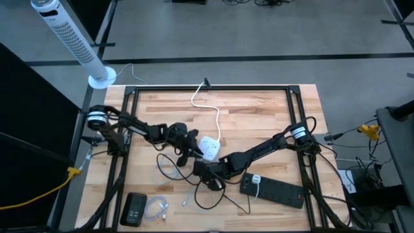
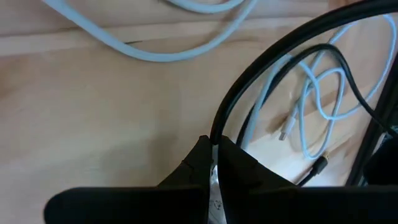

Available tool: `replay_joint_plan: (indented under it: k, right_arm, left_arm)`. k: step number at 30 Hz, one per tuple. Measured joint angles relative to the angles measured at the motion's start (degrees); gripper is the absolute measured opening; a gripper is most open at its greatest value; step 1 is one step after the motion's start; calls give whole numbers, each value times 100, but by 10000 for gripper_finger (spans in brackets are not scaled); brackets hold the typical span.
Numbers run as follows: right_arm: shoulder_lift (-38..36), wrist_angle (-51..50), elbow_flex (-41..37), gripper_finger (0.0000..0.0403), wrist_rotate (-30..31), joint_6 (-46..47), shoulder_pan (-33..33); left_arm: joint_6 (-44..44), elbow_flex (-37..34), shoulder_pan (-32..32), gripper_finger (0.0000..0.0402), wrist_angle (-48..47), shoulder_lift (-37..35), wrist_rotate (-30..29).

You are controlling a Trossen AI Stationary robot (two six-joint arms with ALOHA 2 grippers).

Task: Plug in charger cables
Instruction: Insert the black charger cable into the white outlet

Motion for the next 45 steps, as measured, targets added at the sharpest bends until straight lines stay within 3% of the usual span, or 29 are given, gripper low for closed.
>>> replay_joint_plan:
  k: [3, 7, 15, 17, 20, 24, 38, 45]
  right_arm:
    - [-53, -33, 0, 0, 4, 155, 46]
    - [-231, -124, 0, 0, -21, 259, 189]
    - [-273, -148, 0, 0, -185, 418, 256]
    - [-273, -146, 0, 0, -245, 418, 260]
    - [-273, -131, 0, 0, -470, 410, 236]
    - [-215, -35, -1, 0, -485, 165, 151]
    - [-153, 288, -2, 0, -649, 71, -15]
    - [-153, 36, 0, 0, -702, 71, -80]
  left_arm:
    - [-224, 13, -22, 62, 468, 343, 149]
    - [-568, 9, -24, 62, 1011, 596, 795]
    - [-252, -13, -33, 62, 274, -294, 1462]
    - [101, -20, -28, 62, -519, -659, 1414]
    - [788, -20, -29, 62, -1422, -1222, 766]
    - [1399, -20, 27, 62, -1458, -1363, -37]
    - [1195, 5, 352, 62, -129, -31, 113]
    - [1011, 22, 354, 62, -96, 101, 238]
